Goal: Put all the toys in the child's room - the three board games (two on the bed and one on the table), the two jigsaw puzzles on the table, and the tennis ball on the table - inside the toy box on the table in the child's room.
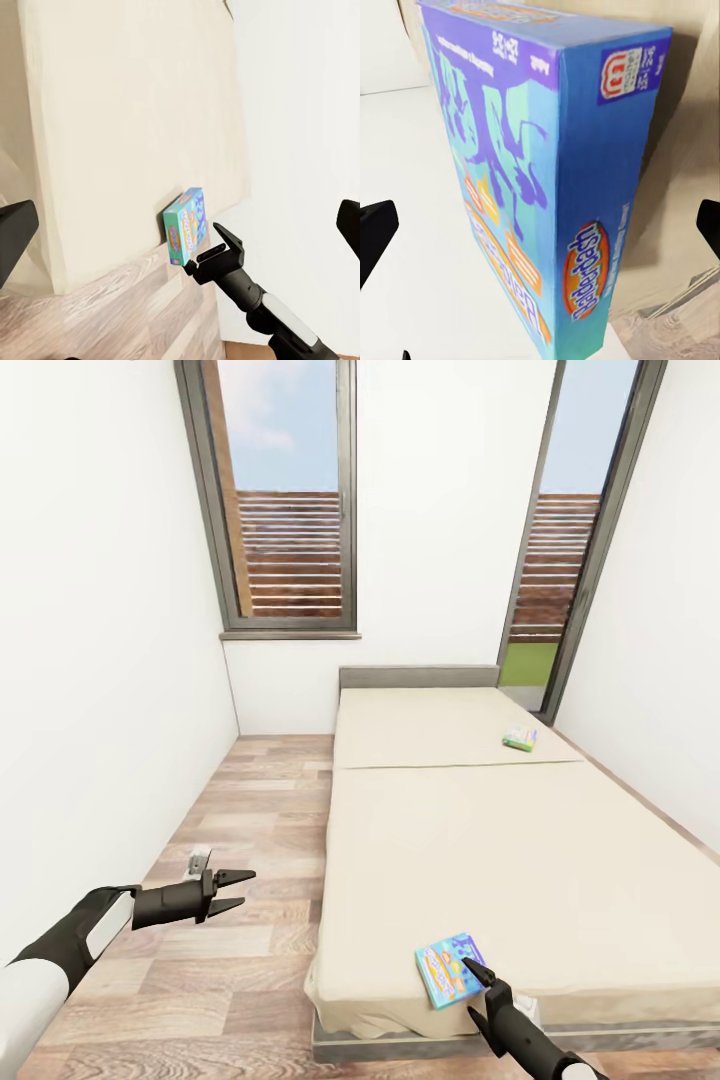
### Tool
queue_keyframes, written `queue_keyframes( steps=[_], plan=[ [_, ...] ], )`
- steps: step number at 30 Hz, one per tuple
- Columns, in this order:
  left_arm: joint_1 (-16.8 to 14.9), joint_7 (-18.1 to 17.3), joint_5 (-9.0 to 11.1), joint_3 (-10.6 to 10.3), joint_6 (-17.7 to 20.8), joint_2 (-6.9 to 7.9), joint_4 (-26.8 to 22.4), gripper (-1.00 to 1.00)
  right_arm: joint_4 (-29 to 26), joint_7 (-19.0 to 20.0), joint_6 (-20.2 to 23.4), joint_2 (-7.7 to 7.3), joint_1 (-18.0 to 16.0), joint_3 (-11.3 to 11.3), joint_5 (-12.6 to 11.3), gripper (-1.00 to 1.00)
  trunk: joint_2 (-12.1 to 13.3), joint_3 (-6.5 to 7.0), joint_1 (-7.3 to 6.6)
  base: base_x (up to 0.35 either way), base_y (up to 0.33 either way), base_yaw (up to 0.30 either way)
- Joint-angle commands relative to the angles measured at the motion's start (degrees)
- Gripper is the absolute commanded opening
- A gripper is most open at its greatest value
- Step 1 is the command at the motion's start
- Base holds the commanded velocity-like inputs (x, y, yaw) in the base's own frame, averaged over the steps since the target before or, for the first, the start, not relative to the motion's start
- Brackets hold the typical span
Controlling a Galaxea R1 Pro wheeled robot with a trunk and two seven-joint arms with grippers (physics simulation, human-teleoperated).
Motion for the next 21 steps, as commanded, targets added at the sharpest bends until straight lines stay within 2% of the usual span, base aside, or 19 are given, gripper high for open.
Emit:
queue_keyframes(
  steps=[1, 21],
  plan=[
    [-0.05, -0.06, 0.36, -0.32, 0.30, 0.06, 0.01, 1.00, -0.04, 0.02, 0.42, 0.06, -0.05, -0.38, -0.09, 1.00, -0.03, -0.06, 0.00, 0.114, 0.000, 0.000],
    [-0.05, -0.04, 0.36, -0.37, 0.28, 0.05, 0.01, 1.00, -0.04, -0.05, 0.42, 0.06, -0.05, -0.36, -0.10, 1.00, -0.03, -0.06, 0.00, 0.020, 0.000, 0.000]
  ],
)
